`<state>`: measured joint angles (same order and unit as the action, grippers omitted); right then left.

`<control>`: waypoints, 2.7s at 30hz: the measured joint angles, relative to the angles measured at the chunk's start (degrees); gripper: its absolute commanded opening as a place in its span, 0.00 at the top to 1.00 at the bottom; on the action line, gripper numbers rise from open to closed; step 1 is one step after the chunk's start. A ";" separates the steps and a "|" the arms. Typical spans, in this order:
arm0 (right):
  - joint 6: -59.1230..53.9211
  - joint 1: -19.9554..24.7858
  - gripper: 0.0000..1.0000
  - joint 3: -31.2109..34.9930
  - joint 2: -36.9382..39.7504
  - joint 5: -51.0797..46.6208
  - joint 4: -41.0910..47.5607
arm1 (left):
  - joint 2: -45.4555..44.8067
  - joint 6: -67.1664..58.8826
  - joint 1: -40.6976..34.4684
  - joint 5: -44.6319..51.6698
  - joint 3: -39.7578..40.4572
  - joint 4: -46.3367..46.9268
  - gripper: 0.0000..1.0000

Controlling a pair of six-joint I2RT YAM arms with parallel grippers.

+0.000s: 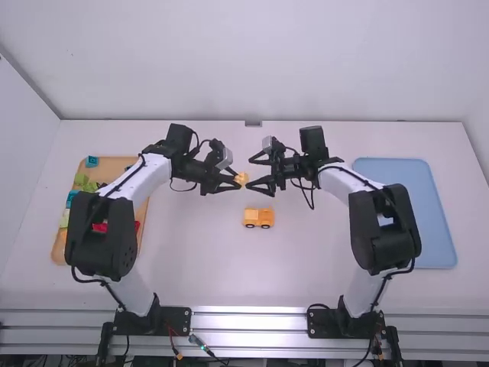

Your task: Assemble lego blocks to make yellow taxi

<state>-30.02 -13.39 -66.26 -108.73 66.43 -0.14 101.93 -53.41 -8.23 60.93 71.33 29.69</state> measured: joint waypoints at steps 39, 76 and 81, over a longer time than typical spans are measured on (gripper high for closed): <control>22.12 16.61 0.01 40.28 73.00 -50.05 1.84 | 16.20 9.92 -31.39 -35.34 11.50 -5.86 0.98; 22.38 16.50 0.01 40.74 65.13 -50.12 -3.96 | 23.98 12.07 -32.92 -43.65 15.32 -6.56 0.01; 21.79 16.50 0.01 40.74 65.13 -50.12 -4.37 | 23.96 12.04 -32.76 -43.60 18.88 -0.55 0.01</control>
<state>-8.23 3.11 -25.52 -43.59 16.32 -4.51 125.89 -41.36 -40.99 17.32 90.21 29.15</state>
